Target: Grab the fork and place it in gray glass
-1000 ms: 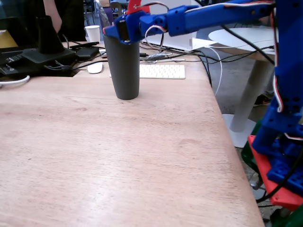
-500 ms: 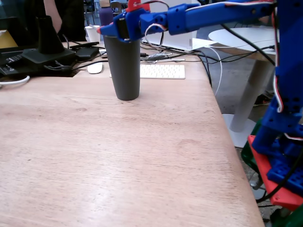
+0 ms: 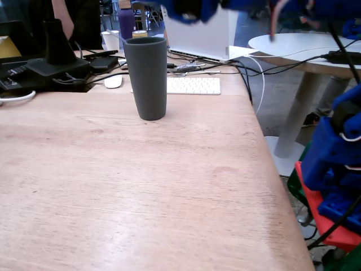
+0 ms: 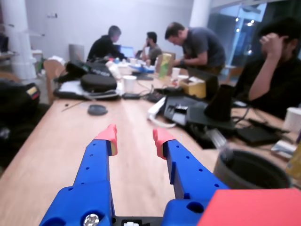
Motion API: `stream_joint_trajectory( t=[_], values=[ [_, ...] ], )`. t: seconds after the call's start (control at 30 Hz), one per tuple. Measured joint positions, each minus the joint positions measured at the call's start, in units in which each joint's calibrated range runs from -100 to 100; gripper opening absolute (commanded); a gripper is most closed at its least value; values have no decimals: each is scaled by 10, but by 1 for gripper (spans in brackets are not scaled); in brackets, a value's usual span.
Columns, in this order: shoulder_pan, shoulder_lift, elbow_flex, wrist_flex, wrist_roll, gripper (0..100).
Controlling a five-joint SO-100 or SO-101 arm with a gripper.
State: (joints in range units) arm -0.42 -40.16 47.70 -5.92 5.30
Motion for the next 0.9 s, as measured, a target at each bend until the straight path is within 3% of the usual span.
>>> stream_joint_trajectory(
  t=[0.1, 0.27, 0.37, 0.6, 0.63, 0.67, 0.77, 0.9],
  values=[
    [-19, -76, 92, 14, -5, 17],
    [-21, -107, 99, 148, -6, 17],
    [-78, -126, 100, 169, -9, 17],
    [-85, -133, 123, 204, -44, 16],
    [-85, -153, 133, 230, -44, 13],
    [-93, -174, 142, 267, -44, 1],
    [-116, -232, 178, 358, -44, 0],
    [-152, -312, 318, 366, -44, 0]
  ],
)
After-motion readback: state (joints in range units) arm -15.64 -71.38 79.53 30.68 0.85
